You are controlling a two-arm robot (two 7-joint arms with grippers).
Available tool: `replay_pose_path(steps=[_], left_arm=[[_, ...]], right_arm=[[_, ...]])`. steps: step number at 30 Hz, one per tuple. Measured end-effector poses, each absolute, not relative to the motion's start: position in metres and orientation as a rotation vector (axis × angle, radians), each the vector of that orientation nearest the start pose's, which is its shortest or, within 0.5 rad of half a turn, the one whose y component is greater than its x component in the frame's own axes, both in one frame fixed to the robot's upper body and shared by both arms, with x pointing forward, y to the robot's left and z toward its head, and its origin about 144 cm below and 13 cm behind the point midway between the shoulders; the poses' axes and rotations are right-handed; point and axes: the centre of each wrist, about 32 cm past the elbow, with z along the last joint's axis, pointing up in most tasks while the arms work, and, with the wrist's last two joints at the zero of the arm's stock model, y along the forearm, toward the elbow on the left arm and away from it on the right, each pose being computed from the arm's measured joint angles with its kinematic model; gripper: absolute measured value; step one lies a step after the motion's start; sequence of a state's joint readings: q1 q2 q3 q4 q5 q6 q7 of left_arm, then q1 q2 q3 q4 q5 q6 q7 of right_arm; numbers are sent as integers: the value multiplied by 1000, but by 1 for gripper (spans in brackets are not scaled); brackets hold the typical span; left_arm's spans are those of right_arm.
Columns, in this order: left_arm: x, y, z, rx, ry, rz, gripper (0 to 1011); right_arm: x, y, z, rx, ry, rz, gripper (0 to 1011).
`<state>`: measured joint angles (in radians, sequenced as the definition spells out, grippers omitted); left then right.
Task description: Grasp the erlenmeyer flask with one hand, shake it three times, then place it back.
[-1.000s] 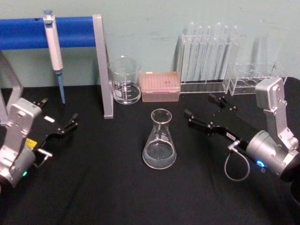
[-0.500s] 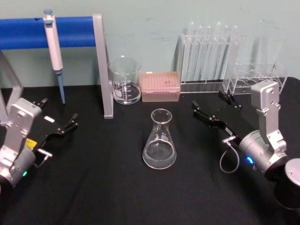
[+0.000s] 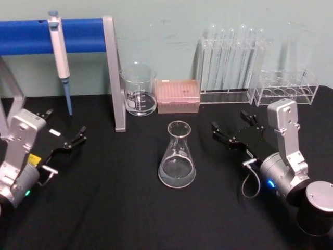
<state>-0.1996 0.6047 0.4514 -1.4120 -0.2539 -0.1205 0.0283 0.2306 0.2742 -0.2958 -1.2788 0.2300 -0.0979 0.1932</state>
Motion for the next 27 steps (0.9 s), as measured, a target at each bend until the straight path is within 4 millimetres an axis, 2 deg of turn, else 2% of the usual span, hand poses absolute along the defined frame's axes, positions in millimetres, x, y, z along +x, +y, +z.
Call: replay_pose_path(steps=[27], left_arm=[[489,310,1140,304,-285,1248,1001]], right_arm=[[513,-245,1118,-118,-40,-1175,1000]])
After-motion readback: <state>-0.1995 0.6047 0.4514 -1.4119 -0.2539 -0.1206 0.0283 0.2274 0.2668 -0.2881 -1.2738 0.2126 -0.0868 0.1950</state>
